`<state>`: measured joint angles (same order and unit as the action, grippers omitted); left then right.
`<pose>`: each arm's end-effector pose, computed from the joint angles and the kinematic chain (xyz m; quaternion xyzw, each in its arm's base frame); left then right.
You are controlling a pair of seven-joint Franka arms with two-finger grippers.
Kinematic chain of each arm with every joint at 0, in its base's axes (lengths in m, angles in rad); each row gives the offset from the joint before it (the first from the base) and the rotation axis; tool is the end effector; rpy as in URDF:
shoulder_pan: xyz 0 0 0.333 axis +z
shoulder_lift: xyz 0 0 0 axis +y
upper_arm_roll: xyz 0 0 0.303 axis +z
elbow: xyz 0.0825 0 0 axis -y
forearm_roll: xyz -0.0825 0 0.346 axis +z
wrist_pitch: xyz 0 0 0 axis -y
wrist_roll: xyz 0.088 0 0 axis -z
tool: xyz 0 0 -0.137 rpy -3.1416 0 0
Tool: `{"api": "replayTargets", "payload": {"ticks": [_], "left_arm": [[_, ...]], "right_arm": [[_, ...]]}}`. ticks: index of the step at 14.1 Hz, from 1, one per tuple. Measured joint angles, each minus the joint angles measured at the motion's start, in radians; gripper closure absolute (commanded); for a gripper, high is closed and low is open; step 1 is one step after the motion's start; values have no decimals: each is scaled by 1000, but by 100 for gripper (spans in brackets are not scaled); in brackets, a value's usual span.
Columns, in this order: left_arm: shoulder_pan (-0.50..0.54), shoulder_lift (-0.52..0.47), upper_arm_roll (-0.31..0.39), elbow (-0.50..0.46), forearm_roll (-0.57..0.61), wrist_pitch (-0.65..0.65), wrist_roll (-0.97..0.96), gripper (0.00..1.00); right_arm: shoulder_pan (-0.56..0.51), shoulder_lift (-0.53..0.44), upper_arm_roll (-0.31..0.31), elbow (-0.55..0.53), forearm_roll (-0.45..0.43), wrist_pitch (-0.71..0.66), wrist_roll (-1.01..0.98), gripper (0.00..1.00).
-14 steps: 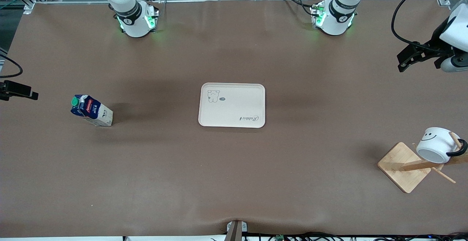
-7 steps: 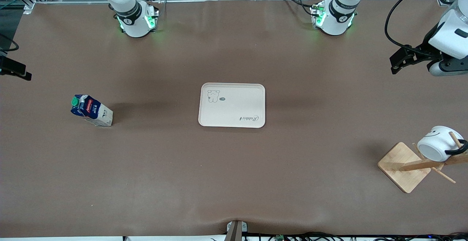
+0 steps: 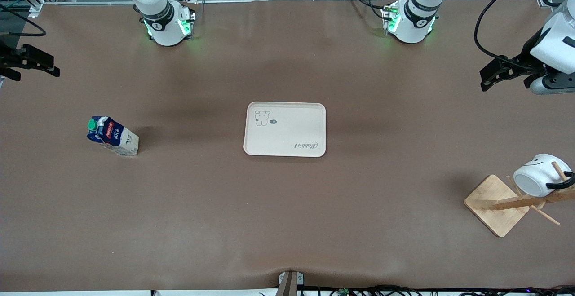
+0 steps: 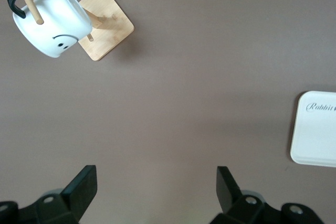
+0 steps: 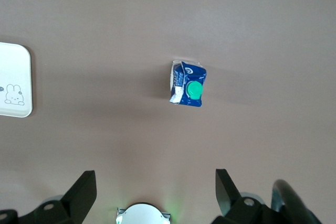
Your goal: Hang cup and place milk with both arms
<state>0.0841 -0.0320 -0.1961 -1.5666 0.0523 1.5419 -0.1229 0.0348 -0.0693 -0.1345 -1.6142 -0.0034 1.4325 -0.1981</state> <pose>0.5022 -0.0507 0.5970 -0.9995 -0.0063 -0.0067 0.0287 0.4747 -0.0502 0.5861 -0.9972 -0.0494 0.0554 0.0113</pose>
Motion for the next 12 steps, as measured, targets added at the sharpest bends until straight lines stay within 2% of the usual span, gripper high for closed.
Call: {"api": "replayTargets", "payload": {"ticks": [4,12], "left_arm": [[12,0,5,1,-1,-4,22,0],[23,1,6,6,-11,-13,22,0]], "right_arm": [[-34,-2,-33,6,12,10,3,0],[-36,-2,-23,7,15,15,69,0]]}}
